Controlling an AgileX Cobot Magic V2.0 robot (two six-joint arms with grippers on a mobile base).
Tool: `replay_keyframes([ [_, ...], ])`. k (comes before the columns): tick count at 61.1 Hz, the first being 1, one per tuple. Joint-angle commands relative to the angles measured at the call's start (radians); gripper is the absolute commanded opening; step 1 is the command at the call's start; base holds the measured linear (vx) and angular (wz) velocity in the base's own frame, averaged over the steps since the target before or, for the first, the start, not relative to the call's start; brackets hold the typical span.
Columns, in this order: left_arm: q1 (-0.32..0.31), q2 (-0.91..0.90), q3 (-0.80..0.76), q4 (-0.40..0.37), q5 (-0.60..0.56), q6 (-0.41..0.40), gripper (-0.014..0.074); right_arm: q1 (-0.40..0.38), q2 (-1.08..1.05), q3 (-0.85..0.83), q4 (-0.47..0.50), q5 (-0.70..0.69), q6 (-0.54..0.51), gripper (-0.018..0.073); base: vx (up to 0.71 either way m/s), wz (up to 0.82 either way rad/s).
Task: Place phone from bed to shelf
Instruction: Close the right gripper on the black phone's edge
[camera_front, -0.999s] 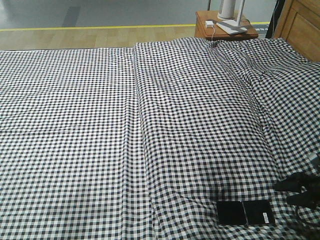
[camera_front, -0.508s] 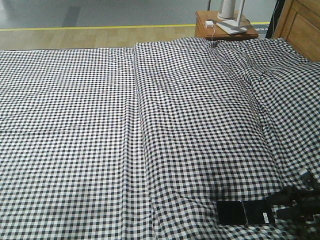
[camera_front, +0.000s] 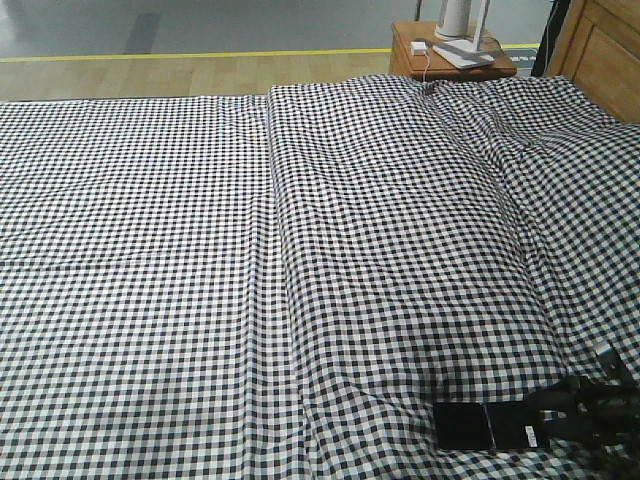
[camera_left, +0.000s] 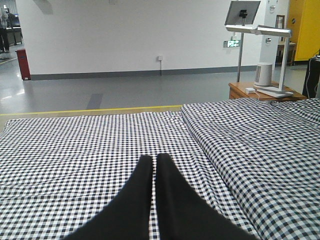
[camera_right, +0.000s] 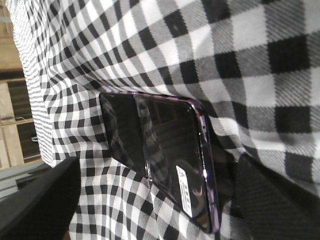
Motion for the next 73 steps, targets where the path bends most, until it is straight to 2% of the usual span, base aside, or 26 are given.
replay_keyframes([
  [1, 0.000, 0.002, -0.025, -0.010, -0.071, -0.009, 0.0001, 0.003, -0.046, -0.011, 0.038, 0.115, -0.023, 0.0594, 0.00, 0.00],
  [25, 0.000, 0.002, -0.025, -0.010, -0.071, -0.009, 0.0001, 0.118, -0.044, -0.011, 0.057, 0.110, -0.054, 0.0594, 0.00, 0.00],
  [38, 0.000, 0.002, -0.025, -0.010, -0.071, -0.009, 0.0001, 0.129, -0.044, -0.009, 0.050, 0.125, -0.038, 0.0589, 0.00, 0.00],
  [47, 0.000, 0.002, -0.025, -0.010, -0.071, -0.009, 0.0001, 0.129, -0.044, -0.009, 0.028, 0.125, -0.028, 0.0545, 0.00, 0.00],
  [56, 0.000, 0.002, -0.025, -0.010, -0.071, -0.009, 0.0001, 0.128, -0.044, -0.009, -0.013, 0.125, -0.026, 0.0414, 0.00, 0.00],
  [73, 0.000, 0.002, -0.025, -0.010, -0.071, -0.009, 0.0001, 0.128, -0.044, -0.009, -0.034, 0.125, -0.043, 0.0003, 0.00, 0.00],
])
